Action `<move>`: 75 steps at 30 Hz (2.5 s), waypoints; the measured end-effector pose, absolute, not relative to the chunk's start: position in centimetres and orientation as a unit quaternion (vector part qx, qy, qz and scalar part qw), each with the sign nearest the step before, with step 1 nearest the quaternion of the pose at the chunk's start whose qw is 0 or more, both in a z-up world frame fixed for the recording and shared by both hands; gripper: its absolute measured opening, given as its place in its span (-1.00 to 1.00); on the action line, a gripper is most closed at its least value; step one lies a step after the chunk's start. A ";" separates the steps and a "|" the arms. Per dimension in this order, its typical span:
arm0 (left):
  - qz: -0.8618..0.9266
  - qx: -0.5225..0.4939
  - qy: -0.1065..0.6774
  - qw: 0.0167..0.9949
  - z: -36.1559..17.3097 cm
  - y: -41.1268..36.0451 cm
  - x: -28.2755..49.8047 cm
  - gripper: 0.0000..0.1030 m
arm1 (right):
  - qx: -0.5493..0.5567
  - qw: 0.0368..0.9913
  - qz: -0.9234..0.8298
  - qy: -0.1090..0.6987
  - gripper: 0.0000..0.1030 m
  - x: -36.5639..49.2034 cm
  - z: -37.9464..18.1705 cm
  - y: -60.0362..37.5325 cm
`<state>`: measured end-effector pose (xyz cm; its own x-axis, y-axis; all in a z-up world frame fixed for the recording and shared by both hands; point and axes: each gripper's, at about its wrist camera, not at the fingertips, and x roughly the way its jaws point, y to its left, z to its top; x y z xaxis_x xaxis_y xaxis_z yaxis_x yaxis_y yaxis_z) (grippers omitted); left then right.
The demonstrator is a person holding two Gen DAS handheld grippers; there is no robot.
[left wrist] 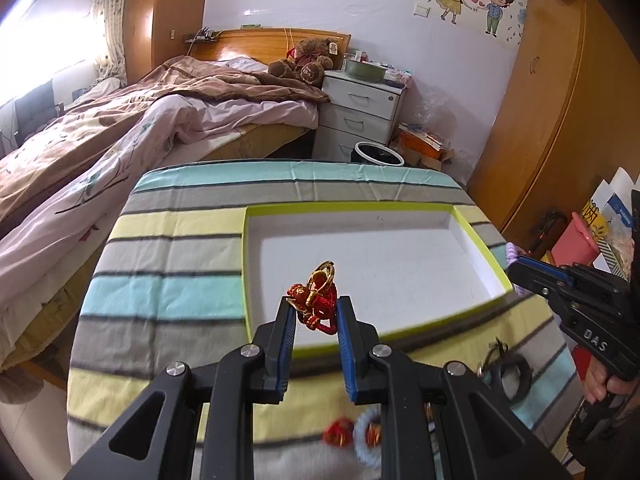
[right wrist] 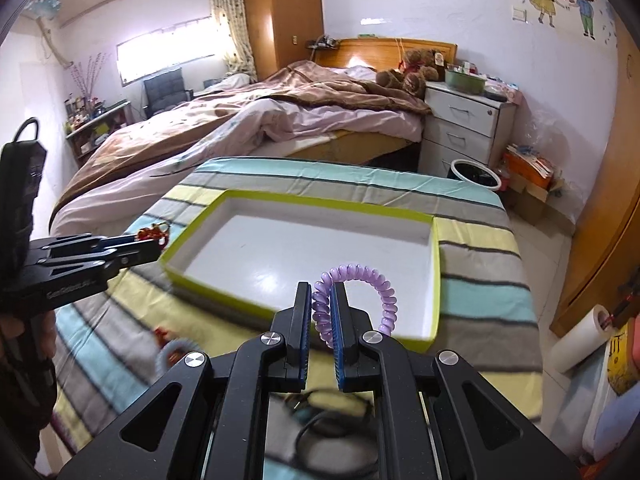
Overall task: Organize jewelry
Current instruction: 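Carry both items into the green box and open both tools to release, then move the left tool back over the jewelry while the right tool approaches the black watch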
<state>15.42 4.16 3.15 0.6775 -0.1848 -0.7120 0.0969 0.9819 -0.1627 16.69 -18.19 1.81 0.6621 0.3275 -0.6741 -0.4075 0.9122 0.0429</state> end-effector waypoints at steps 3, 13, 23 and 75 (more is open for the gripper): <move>-0.080 -0.059 0.398 0.912 3.0 4.1 17.3 -0.60 | -0.063 0.909 0.195 0.364 -0.81 19.0 1.5 -18.3; -0.077 -0.056 0.419 0.903 1.2 3.8 22.3 -0.59 | -0.070 0.895 0.180 0.403 -0.81 25.3 -1.2 -18.4; -0.074 -0.053 0.449 0.889 -1.5 3.4 25.2 -0.60 | -0.076 0.879 0.177 0.437 -0.81 28.3 -3.5 -18.2; -0.101 -0.102 0.396 0.907 2.8 4.6 14.7 -0.02 | -0.024 0.901 0.184 0.391 -0.25 18.9 0.8 -21.6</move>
<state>14.75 4.61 2.84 0.6655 -0.2645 -0.6980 0.1021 0.9586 -0.2659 18.86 -21.56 0.76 0.6262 0.3129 -0.7141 -0.3508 0.9311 0.1004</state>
